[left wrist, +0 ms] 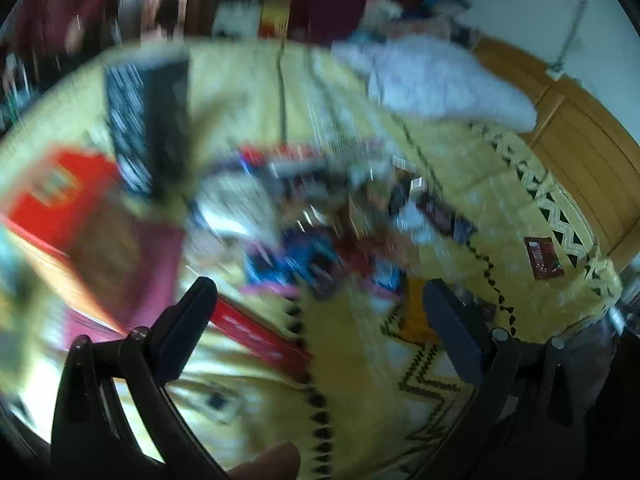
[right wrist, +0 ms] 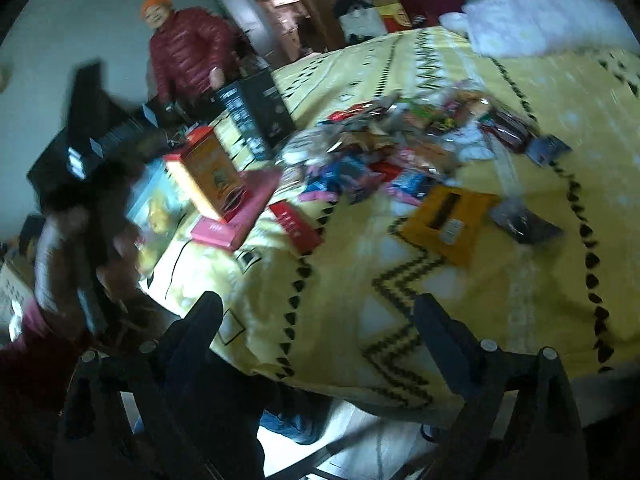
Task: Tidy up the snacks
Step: 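Return to the snack pile and grasp a blue Oreo pack with the left tool, then grasp the orange biscuit pack with the right tool while the left tool lifts the Oreo pack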
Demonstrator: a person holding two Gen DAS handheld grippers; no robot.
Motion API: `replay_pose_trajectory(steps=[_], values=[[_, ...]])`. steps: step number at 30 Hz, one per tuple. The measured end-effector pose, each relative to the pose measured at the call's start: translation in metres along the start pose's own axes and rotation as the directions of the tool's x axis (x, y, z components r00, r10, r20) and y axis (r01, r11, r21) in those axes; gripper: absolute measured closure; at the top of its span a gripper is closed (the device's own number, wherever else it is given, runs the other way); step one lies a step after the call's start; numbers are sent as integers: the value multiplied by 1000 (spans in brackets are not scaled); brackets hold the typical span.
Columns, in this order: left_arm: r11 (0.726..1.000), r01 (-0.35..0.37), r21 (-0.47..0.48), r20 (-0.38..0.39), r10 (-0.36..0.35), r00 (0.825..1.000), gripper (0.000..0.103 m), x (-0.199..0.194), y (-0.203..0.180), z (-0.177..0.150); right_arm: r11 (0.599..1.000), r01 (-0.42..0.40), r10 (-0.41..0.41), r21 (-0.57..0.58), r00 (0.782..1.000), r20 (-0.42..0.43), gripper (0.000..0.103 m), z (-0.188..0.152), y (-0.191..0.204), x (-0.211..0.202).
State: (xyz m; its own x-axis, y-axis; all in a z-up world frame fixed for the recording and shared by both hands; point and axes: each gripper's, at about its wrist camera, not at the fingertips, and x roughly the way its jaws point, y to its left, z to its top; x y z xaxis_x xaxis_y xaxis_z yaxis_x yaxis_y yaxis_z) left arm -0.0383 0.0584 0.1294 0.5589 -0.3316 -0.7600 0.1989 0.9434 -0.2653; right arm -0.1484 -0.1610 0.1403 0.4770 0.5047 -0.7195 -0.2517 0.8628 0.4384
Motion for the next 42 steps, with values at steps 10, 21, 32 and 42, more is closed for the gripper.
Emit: replay_pose_trajectory(steps=[10, 21, 32, 42], values=[[967, -72, -244, -213, 19, 977, 16, 112, -9, -16, 997, -13, 12, 71, 1000, 14, 5, 1, -54, 1], [972, -216, -96, -173, 197, 965, 54, 117, -17, -16, 995, -36, 36, 89, 999, -3, 16, -1, -80, 6], [977, -22, 214, -278, 83, 957, 54, 75, -29, -57, 993, -56, 59, 102, 998, -28, 27, 6, -72, 22], [988, 0, 156, -236, 37, 971, 50, 89, -24, -71, 973, 79, -69, 215, 996, -52, 16, 34, -90, 44]])
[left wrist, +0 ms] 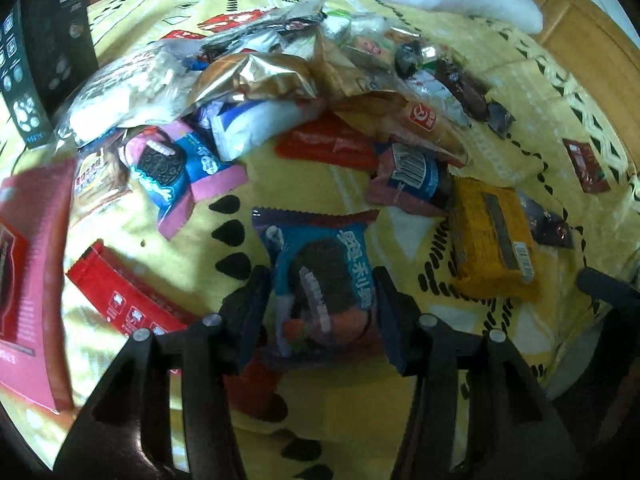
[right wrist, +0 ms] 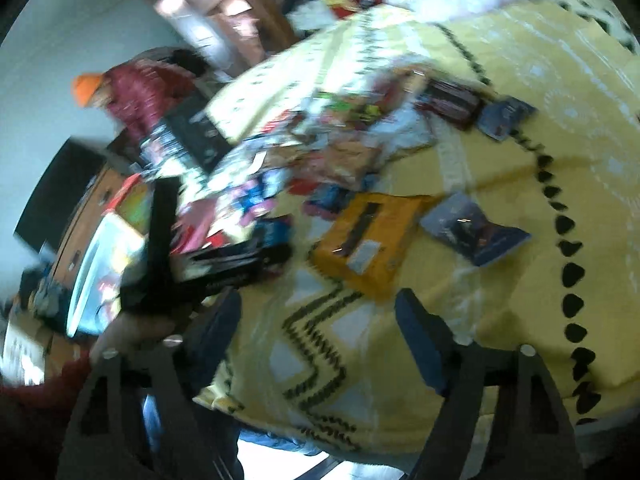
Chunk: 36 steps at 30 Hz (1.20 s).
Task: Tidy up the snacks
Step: 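Grasp the orange biscuit pack with the right tool while the left tool lifts the Oreo pack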
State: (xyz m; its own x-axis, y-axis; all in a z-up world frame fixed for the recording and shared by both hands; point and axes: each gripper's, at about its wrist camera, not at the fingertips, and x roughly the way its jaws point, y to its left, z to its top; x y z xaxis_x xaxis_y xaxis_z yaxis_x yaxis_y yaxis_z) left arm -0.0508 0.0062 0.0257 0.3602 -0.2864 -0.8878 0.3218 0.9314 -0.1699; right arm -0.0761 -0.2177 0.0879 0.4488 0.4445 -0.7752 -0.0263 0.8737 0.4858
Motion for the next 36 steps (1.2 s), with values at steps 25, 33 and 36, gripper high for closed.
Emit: replay_pose_trajectory(steps=[25, 33, 36], values=[[998, -1, -62, 34, 3, 999, 51, 2, 8, 0, 977, 165, -173, -132, 983, -54, 27, 10, -3, 42], [998, 6, -56, 40, -4, 999, 48, 3, 6, -1, 979, 152, -162, -139, 985, -62, 17, 4, 0, 52], [998, 3, -63, 45, 0, 999, 41, 4, 4, -2, 981, 141, -154, -133, 984, -88, 17, 8, -5, 65]])
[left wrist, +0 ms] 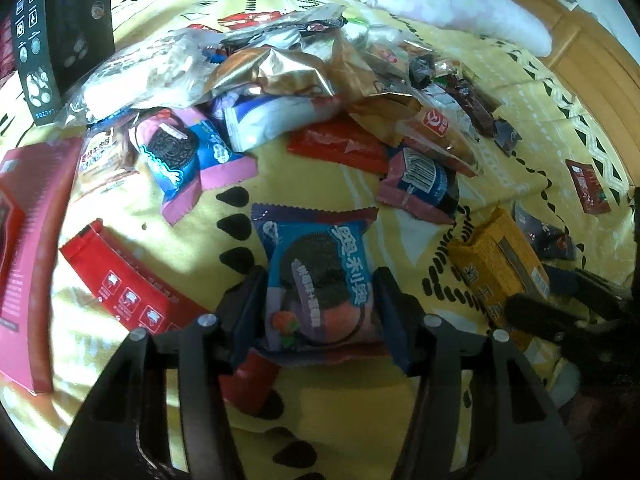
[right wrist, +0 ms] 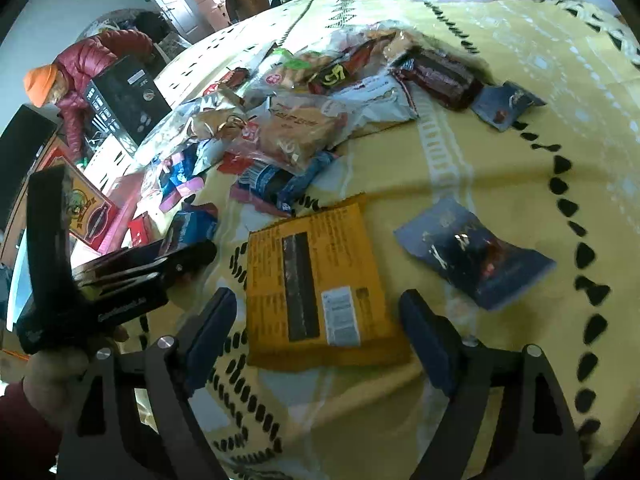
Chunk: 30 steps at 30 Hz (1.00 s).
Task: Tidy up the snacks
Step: 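Grasp the orange biscuit pack with the right tool while the left tool lifts the Oreo pack, then carry the Oreo pack and orange biscuit pack over the glass bowl with both tools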
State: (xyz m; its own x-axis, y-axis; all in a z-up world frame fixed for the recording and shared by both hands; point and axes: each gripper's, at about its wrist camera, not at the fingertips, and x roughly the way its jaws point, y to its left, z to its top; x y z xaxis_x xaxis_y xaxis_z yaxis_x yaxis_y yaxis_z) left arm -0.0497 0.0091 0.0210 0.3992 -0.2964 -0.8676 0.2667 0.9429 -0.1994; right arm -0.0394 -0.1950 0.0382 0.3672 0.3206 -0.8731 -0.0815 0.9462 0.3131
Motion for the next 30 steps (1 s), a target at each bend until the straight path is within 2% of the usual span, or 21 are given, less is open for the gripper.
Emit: replay_pose_trajectory(steps=[3, 5, 6, 7, 8, 9, 10, 15, 19, 22, 25, 27, 28, 30], values=[[1000, -21, 18, 11, 21, 1000, 29, 2, -10, -2, 998, 41, -42, -52, 999, -22, 16, 0, 8, 9], [997, -67, 43, 14, 66, 998, 29, 6, -17, -2, 994, 71, -73, -79, 997, -23, 19, -1, 12, 12], [996, -77, 46, 14, 77, 997, 31, 7, -19, -2, 993, 80, -82, -87, 996, -16, 23, -1, 12, 13], [995, -85, 46, 15, 85, 996, 44, 7, -19, -1, 994, 75, -76, -79, 997, -12, 24, -2, 11, 13], [995, -90, 40, 22, 89, 996, 53, 4, -18, 0, 996, 69, -69, -65, 998, -5, 25, -2, 8, 11], [997, -76, 30, 20, 75, 997, 57, 2, -15, 2, 997, 63, -63, -54, 998, 1, 29, -2, 7, 8], [998, -59, 16, 24, 59, 998, 57, -3, -12, 4, 998, 49, -49, -38, 999, 11, 29, -2, 5, 4], [997, -81, 0, 79, 81, 994, 57, -31, -2, 12, 1000, 18, -18, -5, 998, 57, 29, -1, 0, -12], [994, -111, 7, 149, 109, 983, 57, -72, -2, 22, 1000, -1, 0, 10, 996, 92, 29, -1, 1, -28], [989, -146, -6, 218, 144, 965, 57, -110, 4, 31, 1000, -11, 11, 1, 991, 134, 29, 4, 9, -44], [976, -218, -31, 298, 217, 930, 57, -151, 18, 39, 1000, -26, 28, -16, 985, 171, 29, 11, 19, -61], [963, -263, -63, 342, 269, 901, 57, -177, 30, 42, 999, -38, 45, -38, 979, 198, 29, 19, 30, -74], [951, -296, -89, 369, 307, 877, 57, -194, 39, 42, 998, -41, 50, -49, 977, 208, 29, 22, 34, -79], [933, -337, -128, 399, 360, 843, 57, -214, 50, 42, 996, -49, 66, -76, 971, 230, 29, 30, 48, -90]])
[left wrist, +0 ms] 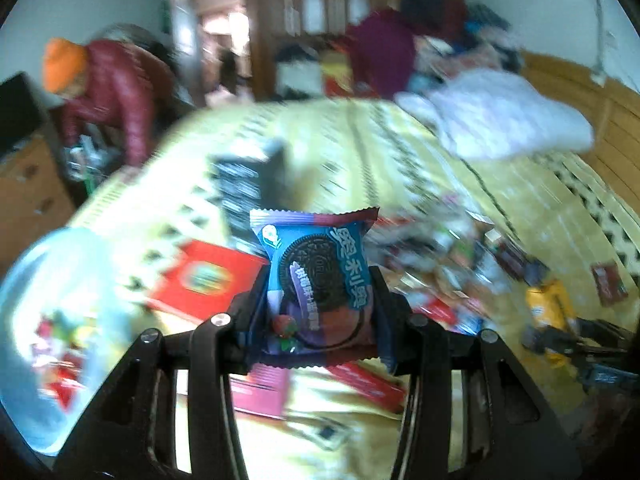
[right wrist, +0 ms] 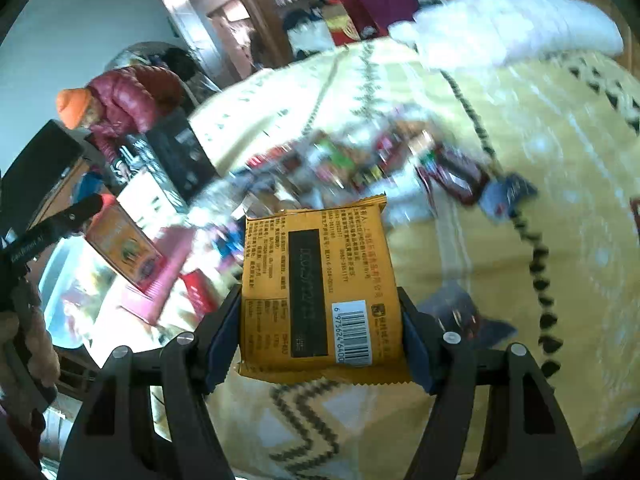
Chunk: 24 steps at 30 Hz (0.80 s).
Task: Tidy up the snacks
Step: 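Carry the Oreo pack and orange biscuit pack over the glass bowl with both tools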
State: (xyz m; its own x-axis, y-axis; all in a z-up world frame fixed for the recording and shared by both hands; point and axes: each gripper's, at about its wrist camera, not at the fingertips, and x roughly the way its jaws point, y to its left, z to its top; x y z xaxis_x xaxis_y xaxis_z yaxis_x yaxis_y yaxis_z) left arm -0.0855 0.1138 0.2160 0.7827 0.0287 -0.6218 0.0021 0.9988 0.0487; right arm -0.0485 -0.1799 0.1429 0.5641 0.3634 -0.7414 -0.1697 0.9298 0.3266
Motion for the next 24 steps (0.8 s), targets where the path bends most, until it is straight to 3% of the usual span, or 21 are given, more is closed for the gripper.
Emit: replay_pose_trajectory(steps=[7, 14, 24], values=[[981, -156, -119, 71, 165, 984, 57, -32, 82, 17, 990, -64, 73, -128, 995, 72, 29, 48, 67, -20], [950, -222, -217, 77, 244, 967, 57, -46, 130, 13, 948, -188, 213, -258, 974, 73, 29, 94, 166, -19], [883, -300, -362, 34, 334, 942, 57, -48, 202, 5, 812, -403, 417, -421, 907, -63, 29, 122, 340, 7]])
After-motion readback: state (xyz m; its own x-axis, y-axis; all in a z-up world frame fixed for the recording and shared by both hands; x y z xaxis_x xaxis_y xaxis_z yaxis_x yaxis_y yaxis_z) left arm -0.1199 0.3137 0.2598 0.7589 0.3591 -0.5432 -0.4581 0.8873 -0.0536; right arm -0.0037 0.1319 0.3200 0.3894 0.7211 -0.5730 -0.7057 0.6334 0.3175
